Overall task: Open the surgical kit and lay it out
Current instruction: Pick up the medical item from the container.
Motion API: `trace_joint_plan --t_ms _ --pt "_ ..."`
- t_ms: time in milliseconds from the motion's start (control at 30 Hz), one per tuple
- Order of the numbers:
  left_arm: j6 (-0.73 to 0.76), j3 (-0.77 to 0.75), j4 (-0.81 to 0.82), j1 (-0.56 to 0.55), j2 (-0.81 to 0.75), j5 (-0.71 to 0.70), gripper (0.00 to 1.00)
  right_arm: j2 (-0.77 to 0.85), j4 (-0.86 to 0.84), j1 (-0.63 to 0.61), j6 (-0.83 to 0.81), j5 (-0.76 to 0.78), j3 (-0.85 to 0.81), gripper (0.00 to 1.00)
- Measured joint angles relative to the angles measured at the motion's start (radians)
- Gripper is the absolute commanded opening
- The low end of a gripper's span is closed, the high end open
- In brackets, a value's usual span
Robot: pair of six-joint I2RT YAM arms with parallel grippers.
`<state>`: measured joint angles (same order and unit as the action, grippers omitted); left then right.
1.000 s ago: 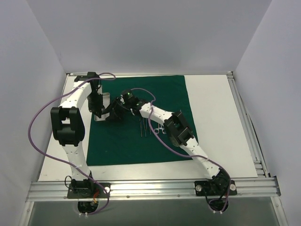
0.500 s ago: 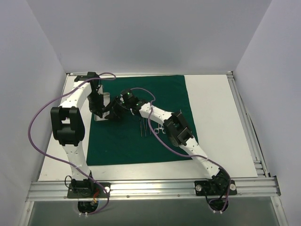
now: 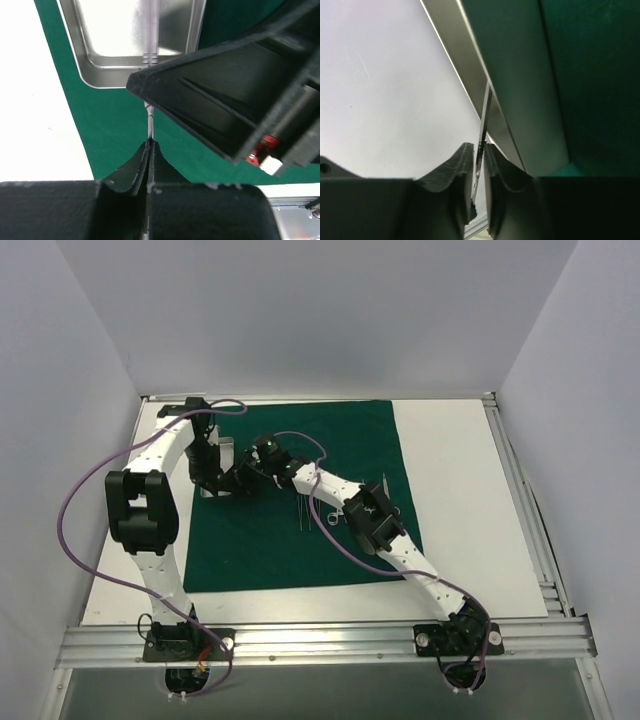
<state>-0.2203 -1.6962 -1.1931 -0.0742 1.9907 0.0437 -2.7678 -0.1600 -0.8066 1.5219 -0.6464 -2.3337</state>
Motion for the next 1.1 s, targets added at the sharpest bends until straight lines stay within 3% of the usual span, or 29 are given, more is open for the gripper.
trace_joint_plan --t_ms 133,267,367,400,433,500,633,900,1100 --pt "0.0 0.004 0.001 -0.006 -0.005 0.0 0.02 -0.013 -0.007 -0.001 0.017 -0.005 -0.008 0.01" --pt "0.0 0.01 0.002 -0.008 -0.009 0.0 0.03 -0.013 -0.008 -0.001 0.018 -0.01 -0.013 0.0" --pt "0.002 0.022 0.008 -0.008 -0.023 0.002 0.19 -0.013 -0.009 -0.001 0.011 -0.018 -0.013 0.0" --pt "0.005 0.027 0.009 -0.008 -0.029 0.003 0.4 -0.013 -0.01 -0.001 0.004 -0.02 -0.013 0.0" --pt "0.009 0.031 0.008 -0.008 -0.037 0.007 0.48 -0.012 -0.01 -0.001 -0.007 -0.018 -0.012 0.0" --pt "0.002 0.036 0.008 -0.007 -0.066 0.012 0.59 -0.012 -0.001 0.0 -0.034 -0.017 -0.004 0.0" --pt "-0.006 0.036 0.009 -0.001 -0.166 0.013 0.7 0.0 0.023 0.008 -0.108 -0.025 0.012 0.0" --pt "-0.034 0.037 0.039 0.027 -0.386 0.01 0.72 0.105 0.113 0.047 -0.319 -0.031 0.076 0.0" --pt "-0.038 0.042 0.047 0.052 -0.398 0.016 0.72 0.272 0.234 0.065 -0.577 -0.014 0.14 0.0"
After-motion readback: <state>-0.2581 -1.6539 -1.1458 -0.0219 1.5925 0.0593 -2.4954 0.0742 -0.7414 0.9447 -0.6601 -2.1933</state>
